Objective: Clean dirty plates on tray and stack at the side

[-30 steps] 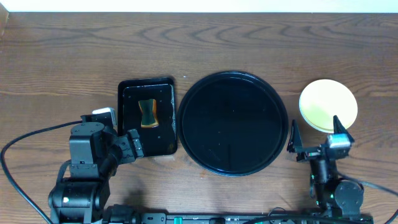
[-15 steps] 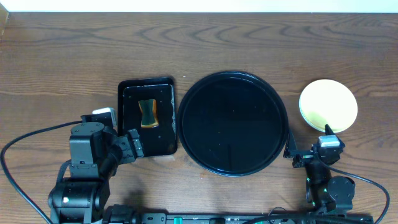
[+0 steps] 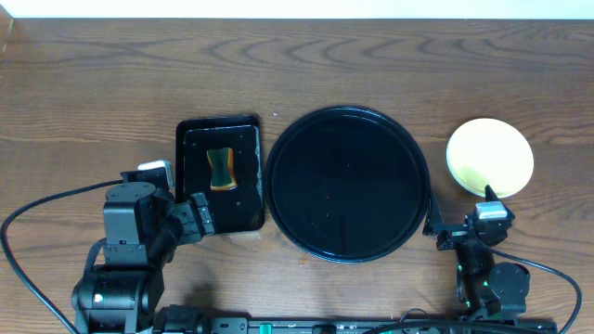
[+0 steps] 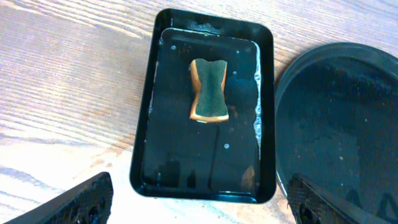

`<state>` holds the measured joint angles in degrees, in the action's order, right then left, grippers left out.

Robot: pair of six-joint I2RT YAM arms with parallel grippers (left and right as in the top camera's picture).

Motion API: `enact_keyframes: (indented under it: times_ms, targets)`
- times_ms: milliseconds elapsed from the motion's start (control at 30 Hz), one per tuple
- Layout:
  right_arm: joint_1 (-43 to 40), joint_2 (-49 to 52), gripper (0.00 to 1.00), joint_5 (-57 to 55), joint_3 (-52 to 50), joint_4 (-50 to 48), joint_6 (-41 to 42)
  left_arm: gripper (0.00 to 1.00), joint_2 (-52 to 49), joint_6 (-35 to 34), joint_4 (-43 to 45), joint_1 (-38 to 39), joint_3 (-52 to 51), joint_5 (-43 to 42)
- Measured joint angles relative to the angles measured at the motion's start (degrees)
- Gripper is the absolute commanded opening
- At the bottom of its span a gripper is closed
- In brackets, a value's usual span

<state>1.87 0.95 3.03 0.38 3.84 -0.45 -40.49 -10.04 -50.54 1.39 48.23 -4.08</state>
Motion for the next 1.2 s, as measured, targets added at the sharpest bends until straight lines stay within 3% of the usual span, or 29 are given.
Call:
enact_keyframes:
  times_ms: [800, 967, 1200]
  targets:
    - [0.00, 0.00, 0.99, 0.02, 0.00, 0.00, 0.00, 0.90, 2.38, 0.44, -0.07, 0.00, -0.46, 0.00]
    - [0.00, 0.00, 0.99, 0.02, 0.00, -0.02, 0.02, 0.90, 10.25, 1.14, 6.88, 0.00, -7.65, 0.00]
    - [0.00, 0.00, 0.99, 0.15, 0.00, 0.00, 0.02, 0.90, 23.41, 1.31, 26.34, 0.00, -24.96, -0.02]
